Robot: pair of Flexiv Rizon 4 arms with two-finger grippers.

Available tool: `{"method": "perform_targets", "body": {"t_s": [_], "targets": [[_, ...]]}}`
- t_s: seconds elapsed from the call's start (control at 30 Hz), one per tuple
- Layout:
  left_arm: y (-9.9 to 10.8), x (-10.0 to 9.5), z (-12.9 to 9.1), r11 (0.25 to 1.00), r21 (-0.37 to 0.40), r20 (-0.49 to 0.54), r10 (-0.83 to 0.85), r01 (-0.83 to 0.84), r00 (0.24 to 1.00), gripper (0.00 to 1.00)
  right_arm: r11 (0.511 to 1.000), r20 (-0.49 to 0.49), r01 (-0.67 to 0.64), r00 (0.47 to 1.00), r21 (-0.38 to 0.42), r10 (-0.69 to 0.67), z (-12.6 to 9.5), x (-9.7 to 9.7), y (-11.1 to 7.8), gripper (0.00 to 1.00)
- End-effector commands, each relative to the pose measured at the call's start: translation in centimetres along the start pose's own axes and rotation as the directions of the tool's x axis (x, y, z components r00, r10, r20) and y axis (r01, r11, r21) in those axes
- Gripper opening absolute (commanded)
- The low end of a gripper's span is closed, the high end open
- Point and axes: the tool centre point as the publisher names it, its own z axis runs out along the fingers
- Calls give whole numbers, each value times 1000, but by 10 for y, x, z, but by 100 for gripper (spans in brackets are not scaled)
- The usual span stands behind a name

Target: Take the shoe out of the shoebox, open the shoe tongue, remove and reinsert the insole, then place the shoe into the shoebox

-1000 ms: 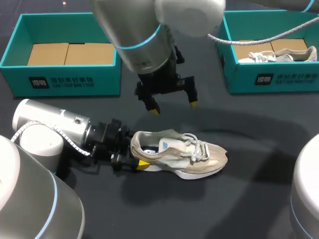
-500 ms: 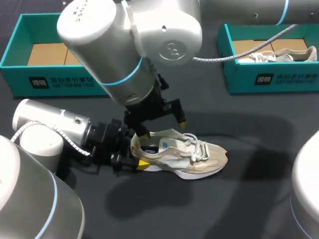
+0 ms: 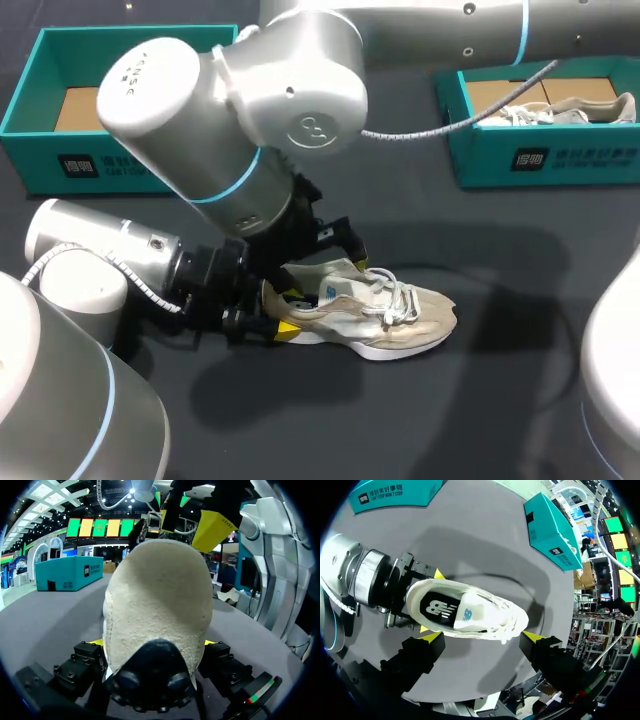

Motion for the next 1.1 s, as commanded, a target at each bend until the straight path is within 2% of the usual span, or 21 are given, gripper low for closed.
{"method": "perform_targets", "body": {"t_s": [0.03, 0.6, 0.97, 1.1], "targets": [[1, -1, 2, 1000, -2, 2, 0, 0, 1000, 0, 864, 15, -504, 864, 4, 504, 8, 4, -2, 100], [1, -1, 2, 1000, -2, 2, 0, 0, 1000, 0, 792, 14, -610, 792, 27, 610, 36, 4, 6, 100], [1, -1, 2, 1000, -2, 2, 0, 0, 1000, 0, 768, 9, -640, 769, 28, 640, 45, 12, 13, 100], [1, -1, 2, 1000, -2, 2, 0, 0, 1000, 0, 762, 20, -647, 762, 6, 647, 47, 13, 13, 100]]}}
